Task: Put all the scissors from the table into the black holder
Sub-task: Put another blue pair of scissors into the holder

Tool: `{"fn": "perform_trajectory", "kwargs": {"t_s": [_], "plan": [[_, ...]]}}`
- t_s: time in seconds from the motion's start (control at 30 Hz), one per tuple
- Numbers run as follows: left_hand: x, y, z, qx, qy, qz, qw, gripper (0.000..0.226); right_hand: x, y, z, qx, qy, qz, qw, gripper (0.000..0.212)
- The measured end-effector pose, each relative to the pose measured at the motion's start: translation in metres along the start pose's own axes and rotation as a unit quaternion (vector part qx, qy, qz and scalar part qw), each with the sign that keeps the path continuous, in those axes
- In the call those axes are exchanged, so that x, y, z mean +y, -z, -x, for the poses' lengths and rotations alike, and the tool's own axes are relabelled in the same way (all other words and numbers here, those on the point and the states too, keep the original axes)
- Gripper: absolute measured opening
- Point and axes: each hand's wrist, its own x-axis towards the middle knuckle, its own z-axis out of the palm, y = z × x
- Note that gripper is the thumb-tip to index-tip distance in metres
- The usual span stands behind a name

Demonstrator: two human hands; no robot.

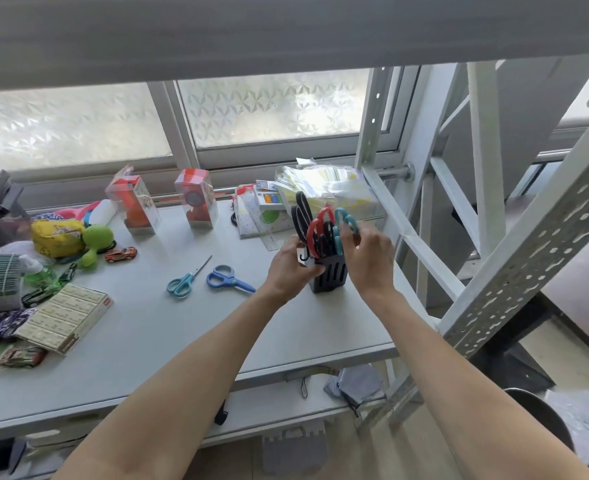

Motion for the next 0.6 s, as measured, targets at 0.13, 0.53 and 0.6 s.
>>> {"fn": "perform_trajectory", "kwargs": {"t_s": [0.13, 0.53, 0.6], "plan": [[0.000, 0.004, -0.001, -0.008, -0.007, 0.006, 1.000, 0.040, 0.000, -0.004, 0.006, -0.035, -0.028, -0.008, 0.999, 0.055], [-0.006, 0.012, 0.008, -0.017, -0.002, -0.005, 1.000, 0.070, 0.003, -0.007, 0.021, 0.026, -0.109, -0.040, 0.993, 0.030], [-0.019, 0.019, 0.011, 0.013, 0.005, -0.005, 1.000, 0.065, -0.012, 0.000, 0.027, 0.090, -0.077, -0.070, 0.990, 0.023]]}}
